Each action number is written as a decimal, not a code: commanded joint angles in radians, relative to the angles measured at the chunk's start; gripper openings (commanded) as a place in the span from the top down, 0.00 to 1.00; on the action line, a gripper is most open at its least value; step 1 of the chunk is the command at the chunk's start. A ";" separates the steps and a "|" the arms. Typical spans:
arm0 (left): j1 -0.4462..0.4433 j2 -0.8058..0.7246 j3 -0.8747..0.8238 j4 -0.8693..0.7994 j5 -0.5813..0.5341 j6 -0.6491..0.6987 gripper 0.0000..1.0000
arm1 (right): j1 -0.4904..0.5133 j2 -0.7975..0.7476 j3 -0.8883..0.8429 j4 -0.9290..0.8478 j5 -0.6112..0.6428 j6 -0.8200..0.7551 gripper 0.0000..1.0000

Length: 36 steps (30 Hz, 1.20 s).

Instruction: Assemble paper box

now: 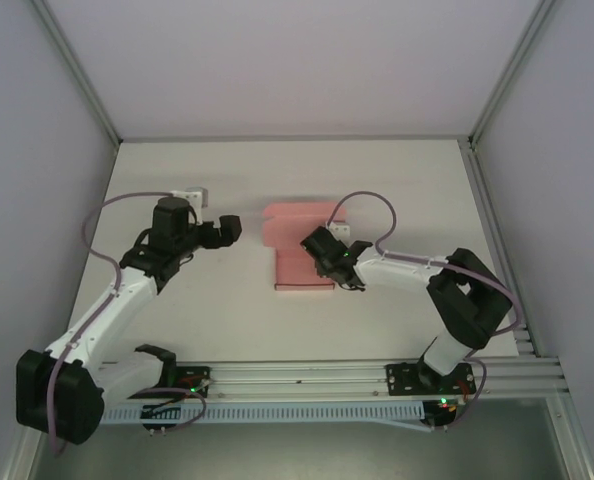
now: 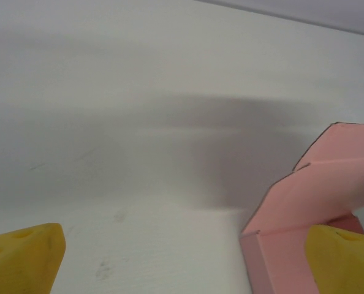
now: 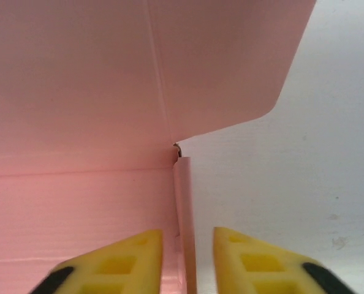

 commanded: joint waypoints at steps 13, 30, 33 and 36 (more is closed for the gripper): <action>-0.074 0.326 0.195 0.009 0.308 0.427 0.06 | -0.212 -0.311 -0.017 0.264 -0.337 -0.701 0.00; -0.107 0.551 0.365 -0.136 0.411 0.576 0.57 | -0.421 -0.072 0.164 0.026 -0.722 -0.891 0.29; -0.115 0.548 0.374 -0.143 0.410 0.573 0.73 | -0.420 -0.074 0.165 0.006 -0.682 -0.883 0.49; -0.128 0.540 0.379 -0.150 0.388 0.557 0.92 | -0.419 -0.088 0.170 -0.026 -0.660 -0.878 0.68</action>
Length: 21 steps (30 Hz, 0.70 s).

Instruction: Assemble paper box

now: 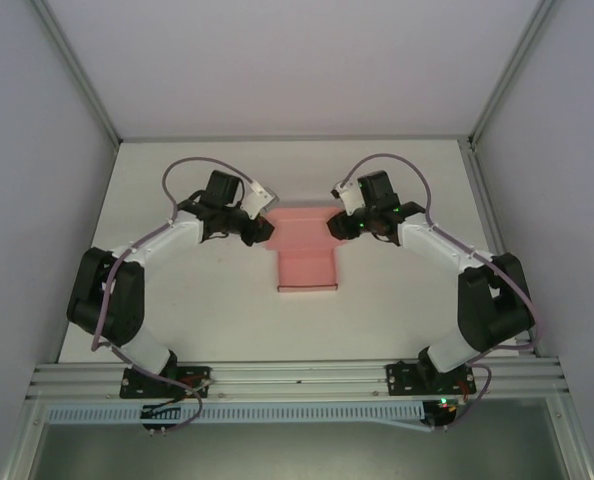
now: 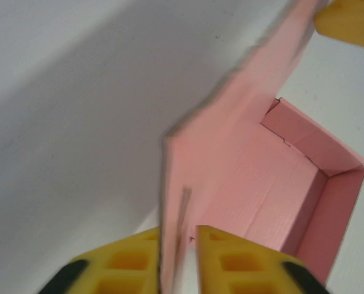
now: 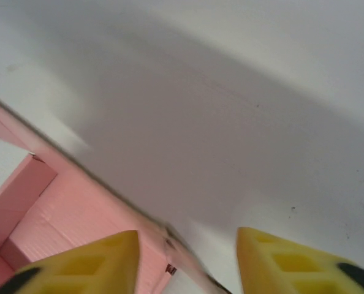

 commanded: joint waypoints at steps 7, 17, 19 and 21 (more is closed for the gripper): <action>-0.088 -0.028 0.047 -0.018 -0.184 -0.062 1.00 | 0.006 -0.052 0.017 -0.072 0.036 0.017 0.98; -0.165 -0.069 0.072 0.068 -0.539 -0.452 1.00 | 0.175 -0.157 -0.057 0.144 0.443 0.261 1.00; -0.179 -0.079 0.057 0.122 -0.589 -0.513 1.00 | 0.199 -0.163 -0.099 0.246 0.499 0.345 1.00; -0.187 -0.079 0.046 0.164 -0.618 -0.551 1.00 | 0.222 -0.159 -0.134 0.335 0.569 0.400 1.00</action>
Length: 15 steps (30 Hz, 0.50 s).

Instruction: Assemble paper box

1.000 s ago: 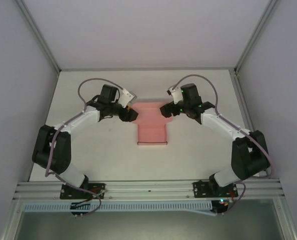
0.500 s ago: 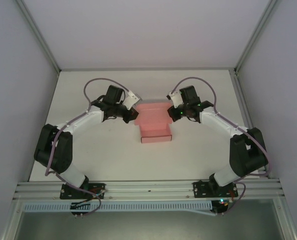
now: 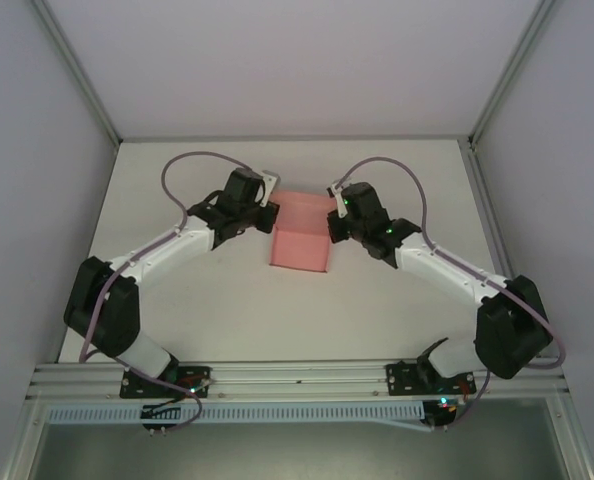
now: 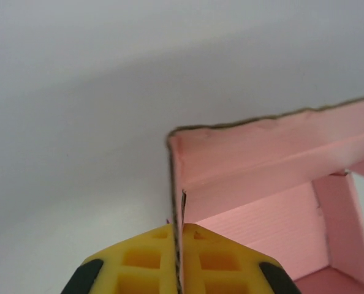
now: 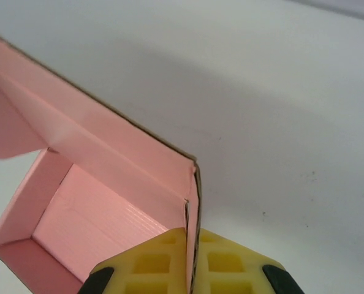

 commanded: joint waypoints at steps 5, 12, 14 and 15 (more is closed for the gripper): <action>-0.030 0.002 -0.019 0.165 -0.120 -0.207 1.00 | 0.068 0.047 -0.058 0.295 0.319 0.258 1.00; -0.035 0.079 -0.049 0.321 -0.153 -0.203 1.00 | 0.092 0.138 -0.055 0.470 0.337 0.333 1.00; -0.038 0.108 -0.048 0.360 -0.142 -0.210 1.00 | 0.099 0.177 -0.039 0.472 0.349 0.347 1.00; -0.037 0.121 -0.051 0.378 -0.122 -0.214 1.00 | 0.100 0.199 -0.036 0.483 0.362 0.362 1.00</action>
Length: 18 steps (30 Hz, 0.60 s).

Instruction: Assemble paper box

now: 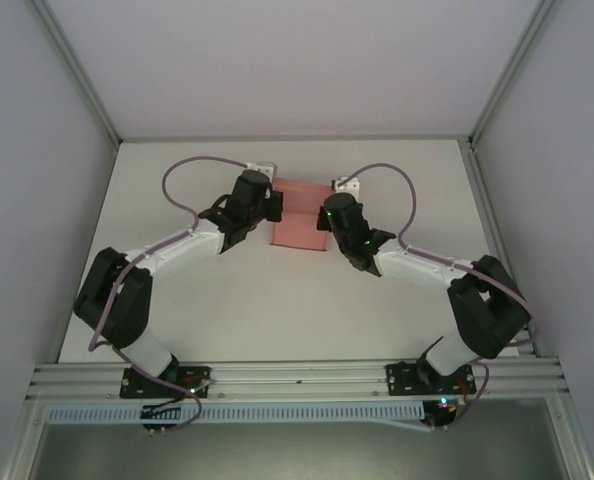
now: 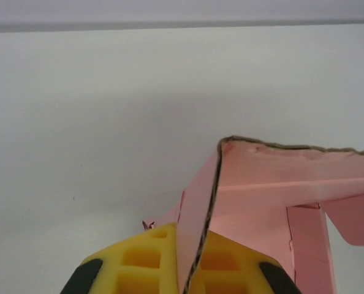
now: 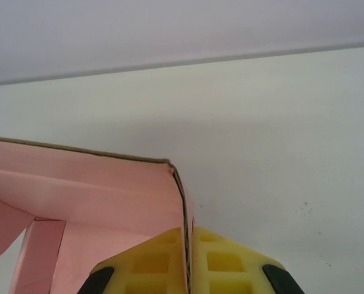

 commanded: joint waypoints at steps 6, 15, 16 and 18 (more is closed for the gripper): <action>-0.016 0.047 -0.065 0.196 0.061 -0.057 1.00 | 0.035 0.118 0.027 0.158 0.045 0.121 0.97; -0.029 0.013 -0.232 0.339 0.109 -0.115 1.00 | 0.107 0.132 -0.070 0.240 0.120 0.081 0.96; -0.034 0.013 -0.249 0.357 0.110 -0.126 1.00 | 0.115 0.129 -0.085 0.249 0.122 0.081 0.96; -0.047 0.005 -0.292 0.403 0.111 -0.137 1.00 | 0.132 0.128 -0.117 0.266 0.130 0.080 0.95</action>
